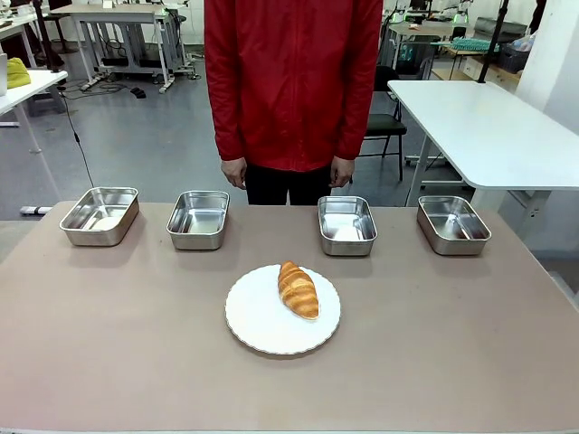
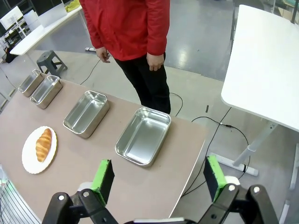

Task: Place the bread in the container.
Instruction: Place the Butter Roll into the Airtight Container indicated by the human.

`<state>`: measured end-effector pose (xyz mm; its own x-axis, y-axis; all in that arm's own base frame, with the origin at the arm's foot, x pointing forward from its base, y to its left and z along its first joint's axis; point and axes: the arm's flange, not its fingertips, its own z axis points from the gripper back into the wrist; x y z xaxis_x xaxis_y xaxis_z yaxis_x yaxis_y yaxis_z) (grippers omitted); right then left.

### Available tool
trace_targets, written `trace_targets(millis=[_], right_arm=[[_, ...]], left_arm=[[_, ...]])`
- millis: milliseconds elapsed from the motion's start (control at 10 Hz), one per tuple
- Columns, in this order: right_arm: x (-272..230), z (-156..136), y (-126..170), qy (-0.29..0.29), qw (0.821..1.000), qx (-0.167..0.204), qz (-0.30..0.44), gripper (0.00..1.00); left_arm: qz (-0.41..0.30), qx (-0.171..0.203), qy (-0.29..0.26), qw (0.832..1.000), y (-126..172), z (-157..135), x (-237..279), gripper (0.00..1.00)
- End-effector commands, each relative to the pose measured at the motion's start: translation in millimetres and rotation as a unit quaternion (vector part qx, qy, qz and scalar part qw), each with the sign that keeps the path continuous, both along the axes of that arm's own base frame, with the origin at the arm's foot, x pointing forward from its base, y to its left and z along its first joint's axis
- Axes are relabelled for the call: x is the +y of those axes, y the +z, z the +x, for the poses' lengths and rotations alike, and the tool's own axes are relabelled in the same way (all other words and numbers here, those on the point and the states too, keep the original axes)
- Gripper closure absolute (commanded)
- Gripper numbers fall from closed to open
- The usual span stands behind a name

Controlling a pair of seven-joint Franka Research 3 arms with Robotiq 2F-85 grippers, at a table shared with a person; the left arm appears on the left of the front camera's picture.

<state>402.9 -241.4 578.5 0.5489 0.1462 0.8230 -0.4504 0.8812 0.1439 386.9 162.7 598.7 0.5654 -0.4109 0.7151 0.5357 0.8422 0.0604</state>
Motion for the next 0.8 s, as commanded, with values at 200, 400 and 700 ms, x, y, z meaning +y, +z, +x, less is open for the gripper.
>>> trace_targets(millis=[200,400,700], right_arm=[[0.0,0.2,1.9,0.001,1.0,-0.002,-0.002,0.0],[0.0,0.2,1.9,0.001,1.0,-0.002,-0.002,0.0],[0.0,0.2,1.9,0.001,1.0,-0.002,-0.002,0.0]], left_arm=[[0.0,-0.002,-0.002,1.0,0.0,-0.9,0.8,0.0],[0.0,-0.002,-0.002,1.0,0.0,-0.9,0.8,0.0],[0.0,-0.002,-0.002,1.0,0.0,-0.9,0.8,0.0]])
